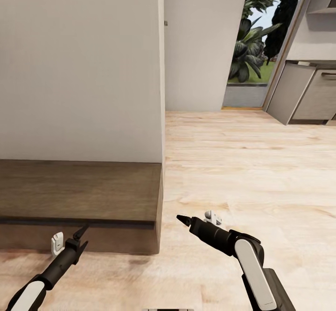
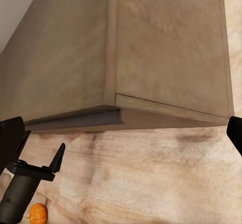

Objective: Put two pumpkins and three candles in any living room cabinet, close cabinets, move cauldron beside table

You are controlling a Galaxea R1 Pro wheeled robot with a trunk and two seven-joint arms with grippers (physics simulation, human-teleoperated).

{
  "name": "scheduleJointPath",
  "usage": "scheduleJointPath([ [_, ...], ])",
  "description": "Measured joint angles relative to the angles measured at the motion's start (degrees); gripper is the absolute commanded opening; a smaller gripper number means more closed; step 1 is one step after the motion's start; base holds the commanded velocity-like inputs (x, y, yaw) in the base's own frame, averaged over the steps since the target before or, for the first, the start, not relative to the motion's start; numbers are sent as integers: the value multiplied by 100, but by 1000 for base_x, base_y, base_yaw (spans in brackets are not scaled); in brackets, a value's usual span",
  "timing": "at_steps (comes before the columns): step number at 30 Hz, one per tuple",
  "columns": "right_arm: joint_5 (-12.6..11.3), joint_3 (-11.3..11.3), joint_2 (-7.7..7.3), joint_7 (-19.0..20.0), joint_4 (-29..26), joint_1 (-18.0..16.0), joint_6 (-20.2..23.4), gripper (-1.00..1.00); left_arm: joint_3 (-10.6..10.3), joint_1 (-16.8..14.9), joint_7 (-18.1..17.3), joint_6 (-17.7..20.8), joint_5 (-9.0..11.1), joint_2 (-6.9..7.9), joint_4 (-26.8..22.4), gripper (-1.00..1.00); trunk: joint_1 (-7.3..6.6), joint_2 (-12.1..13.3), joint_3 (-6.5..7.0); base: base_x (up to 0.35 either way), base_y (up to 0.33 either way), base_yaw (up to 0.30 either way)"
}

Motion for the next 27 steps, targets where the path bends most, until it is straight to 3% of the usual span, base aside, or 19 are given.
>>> scheduleJointPath([
  [6, 0, -7, -6, 20, 3, -3, 10, 100, 0, 0, -35, -1, -3, 0, -1, 100, 0, 0, 0, 31, 0, 0],
  [8, 3, -30, -76, 126, 1, -7, 21, 100, -3, 0, -36, -6, -1, 0, -1, 100, 0, 0, 0, 38, 0, 0],
  [12, -4, -374, -538, 1019, 31, 19, 16, 100, -2, 0, -37, -9, 0, 0, -1, 100, 0, 0, 0, 11, 0, 0],
  [15, 7, -737, -700, 1859, 59, 43, 7, 100, 0, 0, -37, -10, 0, -4, -1, 100, 0, 0, 0, 2, 0, 0],
  [19, 42, -931, -741, 2237, 75, 51, -2, 100, 0, 0, -38, -10, -3, -8, -1, 100, 0, 0, 0, 5, 0, 0],
  [27, 60, -935, -693, 2278, 78, 53, -18, 100, -8, 0, -29, -7, -2, -1, -1, 100, 0, 0, 0, 94, 0, 0],
])
